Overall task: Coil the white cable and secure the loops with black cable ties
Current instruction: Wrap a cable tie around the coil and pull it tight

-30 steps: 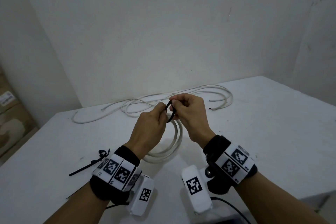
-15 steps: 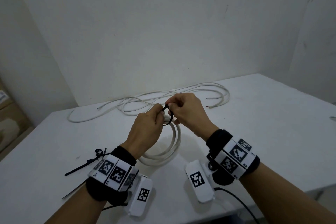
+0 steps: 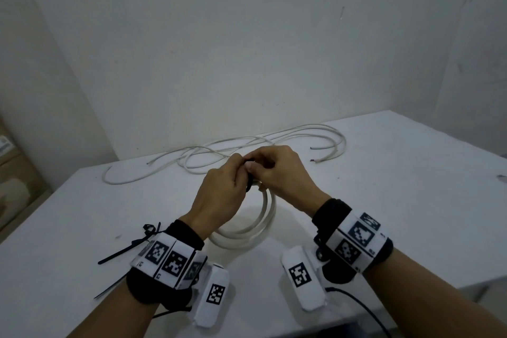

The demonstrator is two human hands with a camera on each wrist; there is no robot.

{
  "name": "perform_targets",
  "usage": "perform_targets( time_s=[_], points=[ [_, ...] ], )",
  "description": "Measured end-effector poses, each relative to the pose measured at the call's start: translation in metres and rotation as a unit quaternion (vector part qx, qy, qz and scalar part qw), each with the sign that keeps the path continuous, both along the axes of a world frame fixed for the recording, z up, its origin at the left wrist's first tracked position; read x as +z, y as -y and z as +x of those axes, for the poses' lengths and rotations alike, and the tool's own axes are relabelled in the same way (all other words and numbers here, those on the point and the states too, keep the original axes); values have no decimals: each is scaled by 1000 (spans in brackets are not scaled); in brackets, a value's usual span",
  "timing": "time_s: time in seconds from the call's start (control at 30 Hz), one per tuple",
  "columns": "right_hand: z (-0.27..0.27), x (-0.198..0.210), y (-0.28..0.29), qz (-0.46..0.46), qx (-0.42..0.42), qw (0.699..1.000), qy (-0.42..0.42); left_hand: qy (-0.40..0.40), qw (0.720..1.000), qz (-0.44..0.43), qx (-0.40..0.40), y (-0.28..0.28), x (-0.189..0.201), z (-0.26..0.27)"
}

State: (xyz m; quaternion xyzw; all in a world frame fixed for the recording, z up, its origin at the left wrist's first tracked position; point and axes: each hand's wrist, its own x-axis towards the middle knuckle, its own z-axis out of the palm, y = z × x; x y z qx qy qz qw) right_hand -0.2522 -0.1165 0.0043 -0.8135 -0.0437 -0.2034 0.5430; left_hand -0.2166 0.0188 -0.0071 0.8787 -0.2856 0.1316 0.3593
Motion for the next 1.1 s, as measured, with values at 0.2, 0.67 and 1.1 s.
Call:
perform_targets(
  time_s=[0.2,0.67,1.1],
  points=[
    [6,10,7,-41,-30,997,61,-66,995,-67,-33,2,11,-2],
    [12,45,12,-273,-50,956,94,-120,985,-97,-74,1,11,-13],
    [7,62,12,-212,0,975,62,-235,956,-175,-17,12,14,-10]
  ],
)
